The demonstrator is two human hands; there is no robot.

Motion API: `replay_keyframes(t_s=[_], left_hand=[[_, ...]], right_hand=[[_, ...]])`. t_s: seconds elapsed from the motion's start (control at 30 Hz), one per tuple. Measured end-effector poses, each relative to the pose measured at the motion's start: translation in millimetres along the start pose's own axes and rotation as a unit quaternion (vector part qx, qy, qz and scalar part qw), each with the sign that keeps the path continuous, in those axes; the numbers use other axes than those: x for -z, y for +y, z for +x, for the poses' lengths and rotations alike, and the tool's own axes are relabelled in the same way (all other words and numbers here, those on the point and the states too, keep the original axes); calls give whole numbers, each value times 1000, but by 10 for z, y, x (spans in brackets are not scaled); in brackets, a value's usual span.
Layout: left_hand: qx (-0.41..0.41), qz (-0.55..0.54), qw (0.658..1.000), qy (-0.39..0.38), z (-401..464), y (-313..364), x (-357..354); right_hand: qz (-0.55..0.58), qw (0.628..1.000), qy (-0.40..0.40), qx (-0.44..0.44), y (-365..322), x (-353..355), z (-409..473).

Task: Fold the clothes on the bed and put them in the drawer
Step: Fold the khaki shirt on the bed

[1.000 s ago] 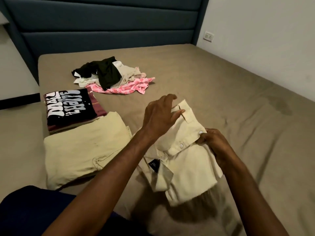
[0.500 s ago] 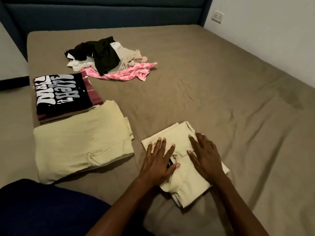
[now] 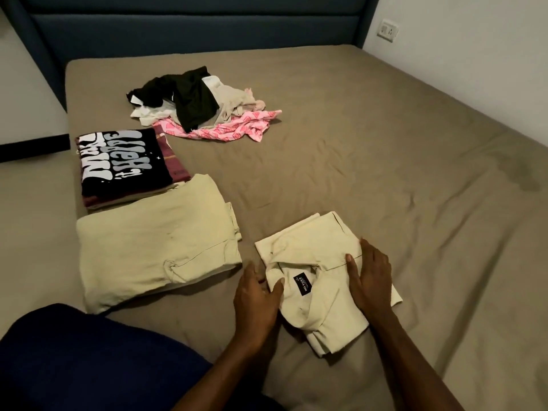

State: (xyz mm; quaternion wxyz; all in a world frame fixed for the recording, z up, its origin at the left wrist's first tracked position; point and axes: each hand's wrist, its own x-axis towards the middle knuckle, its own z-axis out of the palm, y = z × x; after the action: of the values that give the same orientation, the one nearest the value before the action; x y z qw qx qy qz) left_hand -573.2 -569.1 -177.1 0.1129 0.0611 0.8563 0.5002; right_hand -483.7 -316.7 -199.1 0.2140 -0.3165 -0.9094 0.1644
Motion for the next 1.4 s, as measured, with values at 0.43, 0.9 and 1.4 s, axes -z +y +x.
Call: replay_keyframes(t_s=[0.43, 0.9, 1.4], left_hand=[[69, -277, 940, -189, 184, 36, 53], [107, -330, 921, -179, 312, 46, 92], [70, -479, 855, -184, 351, 277, 511]], right_hand=[[270, 880, -323, -218, -82, 621, 740], [360, 777, -358, -371, -79, 681, 480], [473, 792, -302, -240, -774, 871, 681]])
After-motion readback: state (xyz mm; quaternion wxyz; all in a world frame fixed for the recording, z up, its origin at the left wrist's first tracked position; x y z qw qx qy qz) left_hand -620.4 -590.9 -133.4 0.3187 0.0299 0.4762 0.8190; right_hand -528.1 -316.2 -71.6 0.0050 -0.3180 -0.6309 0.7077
